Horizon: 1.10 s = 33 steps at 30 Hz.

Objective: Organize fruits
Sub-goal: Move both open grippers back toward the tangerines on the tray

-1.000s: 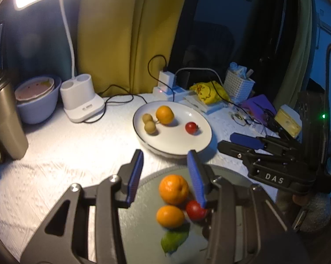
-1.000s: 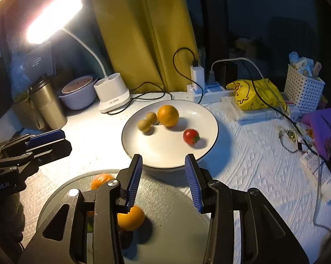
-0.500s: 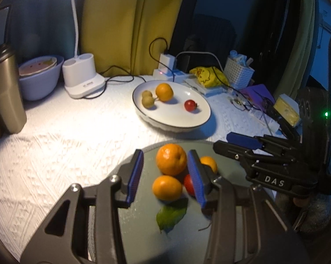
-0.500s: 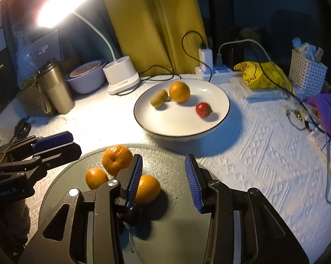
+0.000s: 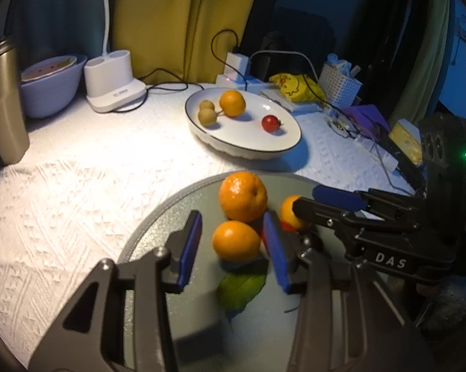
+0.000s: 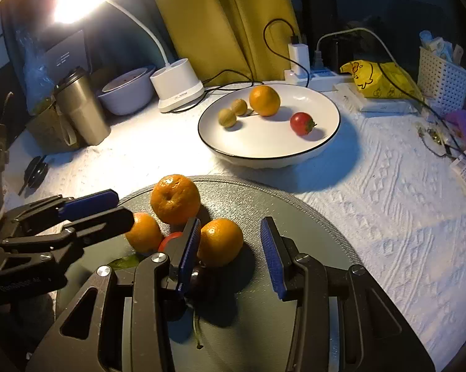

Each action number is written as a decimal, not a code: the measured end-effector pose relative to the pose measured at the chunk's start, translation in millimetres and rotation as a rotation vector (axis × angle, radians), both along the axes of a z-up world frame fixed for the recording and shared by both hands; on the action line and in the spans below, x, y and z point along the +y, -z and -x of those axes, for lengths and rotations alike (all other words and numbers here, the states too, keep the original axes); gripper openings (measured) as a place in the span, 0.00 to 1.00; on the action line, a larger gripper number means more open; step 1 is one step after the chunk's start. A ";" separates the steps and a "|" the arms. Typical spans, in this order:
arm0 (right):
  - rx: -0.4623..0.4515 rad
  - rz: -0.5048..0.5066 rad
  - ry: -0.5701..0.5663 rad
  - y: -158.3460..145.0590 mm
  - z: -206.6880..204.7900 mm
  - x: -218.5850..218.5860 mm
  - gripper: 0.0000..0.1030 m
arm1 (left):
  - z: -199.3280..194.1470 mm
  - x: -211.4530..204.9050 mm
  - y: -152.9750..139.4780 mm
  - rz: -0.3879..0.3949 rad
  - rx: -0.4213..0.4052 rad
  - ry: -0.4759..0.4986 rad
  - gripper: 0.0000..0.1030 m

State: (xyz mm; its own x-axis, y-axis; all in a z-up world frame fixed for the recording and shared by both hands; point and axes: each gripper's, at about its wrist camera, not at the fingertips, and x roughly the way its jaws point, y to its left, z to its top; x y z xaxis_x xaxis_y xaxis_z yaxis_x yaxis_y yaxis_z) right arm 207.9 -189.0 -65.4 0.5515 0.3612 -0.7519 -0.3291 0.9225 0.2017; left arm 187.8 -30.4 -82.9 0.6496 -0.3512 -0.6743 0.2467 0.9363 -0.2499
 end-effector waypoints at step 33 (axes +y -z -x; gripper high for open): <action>-0.006 -0.034 -0.060 -5.2 9.3 3.8 0.30 | 7.0 -8.0 1.5 -0.041 -0.017 0.032 0.35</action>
